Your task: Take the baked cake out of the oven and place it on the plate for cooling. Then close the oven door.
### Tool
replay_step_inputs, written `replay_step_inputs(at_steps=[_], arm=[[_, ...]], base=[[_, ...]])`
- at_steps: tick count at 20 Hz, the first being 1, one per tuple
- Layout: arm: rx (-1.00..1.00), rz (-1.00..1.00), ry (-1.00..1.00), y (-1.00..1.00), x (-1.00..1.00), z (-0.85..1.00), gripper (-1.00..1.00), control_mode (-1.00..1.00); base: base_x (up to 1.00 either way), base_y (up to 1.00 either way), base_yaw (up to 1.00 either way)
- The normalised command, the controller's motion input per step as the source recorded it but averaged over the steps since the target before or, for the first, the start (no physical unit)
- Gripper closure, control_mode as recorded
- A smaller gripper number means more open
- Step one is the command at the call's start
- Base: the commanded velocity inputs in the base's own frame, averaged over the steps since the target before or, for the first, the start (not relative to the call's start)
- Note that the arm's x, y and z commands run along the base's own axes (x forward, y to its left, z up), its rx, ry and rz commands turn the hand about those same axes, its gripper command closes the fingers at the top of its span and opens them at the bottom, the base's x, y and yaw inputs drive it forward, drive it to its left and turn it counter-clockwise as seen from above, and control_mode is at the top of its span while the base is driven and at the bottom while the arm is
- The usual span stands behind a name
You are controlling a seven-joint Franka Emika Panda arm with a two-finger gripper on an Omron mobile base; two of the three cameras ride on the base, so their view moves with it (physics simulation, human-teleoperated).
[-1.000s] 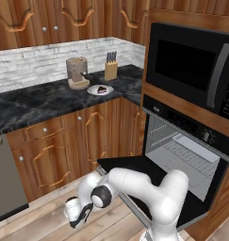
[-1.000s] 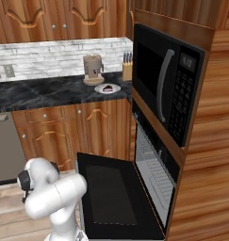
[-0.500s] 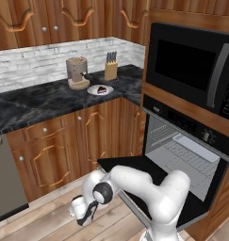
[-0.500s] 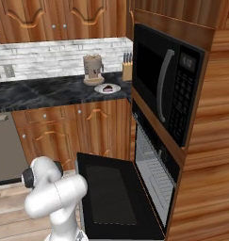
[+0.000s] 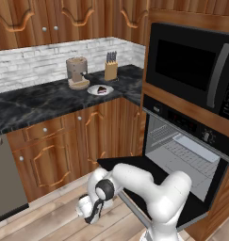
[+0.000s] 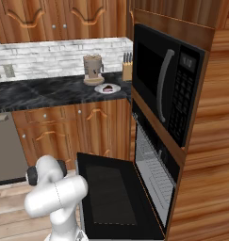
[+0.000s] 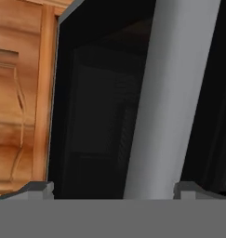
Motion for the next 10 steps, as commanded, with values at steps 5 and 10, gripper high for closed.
replay_step_inputs(at_steps=[5,10], arm=[[-0.05,0.0,-0.13,-0.36,0.0,-0.01,-1.0,-1.0],[-0.07,0.0,-0.23,-0.4,0.09,0.0,-1.0,-1.0]], base=[[0.0,0.0,0.0],[0.0,0.0,0.0]])
